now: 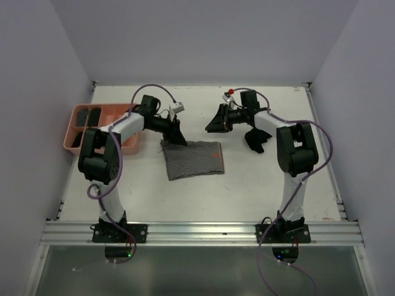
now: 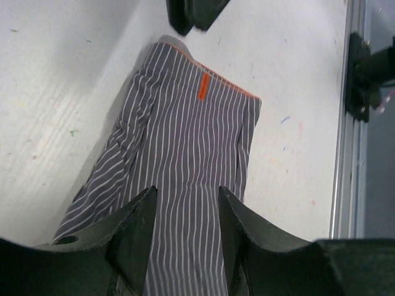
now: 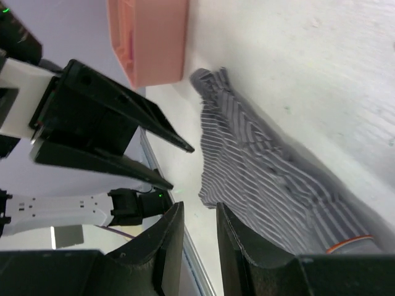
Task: Roll the underwear
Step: Fold the underwear
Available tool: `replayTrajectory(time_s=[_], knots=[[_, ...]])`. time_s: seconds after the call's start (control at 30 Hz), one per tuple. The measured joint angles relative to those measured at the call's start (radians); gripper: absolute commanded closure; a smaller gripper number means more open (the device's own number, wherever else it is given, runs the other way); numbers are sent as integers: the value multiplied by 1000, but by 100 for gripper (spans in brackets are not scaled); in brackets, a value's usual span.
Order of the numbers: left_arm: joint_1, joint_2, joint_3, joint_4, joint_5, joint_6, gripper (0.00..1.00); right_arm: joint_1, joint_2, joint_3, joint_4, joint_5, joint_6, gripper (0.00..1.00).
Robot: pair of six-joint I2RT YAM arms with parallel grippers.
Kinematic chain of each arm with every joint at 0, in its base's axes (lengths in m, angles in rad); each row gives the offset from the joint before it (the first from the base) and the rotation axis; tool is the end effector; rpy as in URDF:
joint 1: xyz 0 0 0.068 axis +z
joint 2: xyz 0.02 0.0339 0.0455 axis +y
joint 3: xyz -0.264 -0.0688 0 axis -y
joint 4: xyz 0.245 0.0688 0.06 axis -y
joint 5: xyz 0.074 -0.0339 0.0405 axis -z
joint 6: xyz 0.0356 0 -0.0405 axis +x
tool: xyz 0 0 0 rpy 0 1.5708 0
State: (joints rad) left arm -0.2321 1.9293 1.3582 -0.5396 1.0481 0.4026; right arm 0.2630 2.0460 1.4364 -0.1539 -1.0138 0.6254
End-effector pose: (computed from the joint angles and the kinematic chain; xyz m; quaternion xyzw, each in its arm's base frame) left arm 0.3743 -0.1202 0.1965 0.3715 0.7653 -0.4686 0.2382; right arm 0.4200 0.1444 0.1930 -0.0427 0.8252 0.5507 0.1182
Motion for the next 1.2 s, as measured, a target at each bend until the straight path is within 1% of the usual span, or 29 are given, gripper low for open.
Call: replayTrajectory(time_s=[0.1, 0.2, 0.27, 0.3, 0.4, 0.5, 0.57, 0.67, 0.77, 0.87, 0.97, 1.03, 1.1, 1.2], knots=[[-23, 35, -58, 160, -9, -168, 52, 1, 69, -26, 38, 3, 30, 70], [-31, 115, -68, 264, -48, -290, 52, 1, 123, -44, 2, 32, -6, 74], [-27, 166, -72, 307, -75, -345, 52, 1, 147, -44, -39, 62, -48, 74], [-23, 187, -74, 333, -61, -378, 52, 0, 159, -44, -57, 81, -72, 75], [-12, 198, -81, 381, -41, -447, 52, -5, 179, -43, -99, 103, -125, 75], [-11, 198, -87, 404, -37, -474, 51, -10, 171, -34, -128, 116, -173, 74], [-11, 197, -87, 401, -30, -469, 50, -13, 164, -20, -160, 127, -198, 72], [-11, 179, -81, 359, -29, -417, 48, -21, 133, 9, -218, 163, -234, 70], [-11, 109, -81, 253, -47, -319, 48, -29, 58, 27, -264, 163, -254, 70], [-16, 6, -81, 142, -51, -194, 48, -22, -53, 21, -300, 146, -276, 70], [-25, -87, -117, 80, -35, -93, 48, 15, -160, -44, -308, 123, -308, 70], [-30, -106, -159, 47, -17, -50, 49, 51, -196, -109, -306, 105, -326, 70], [-33, -93, -217, 23, -1, -17, 49, 87, -190, -180, -310, 100, -343, 70], [-33, -39, -289, -10, 3, 9, 50, 110, -122, -245, -326, 105, -370, 71]])
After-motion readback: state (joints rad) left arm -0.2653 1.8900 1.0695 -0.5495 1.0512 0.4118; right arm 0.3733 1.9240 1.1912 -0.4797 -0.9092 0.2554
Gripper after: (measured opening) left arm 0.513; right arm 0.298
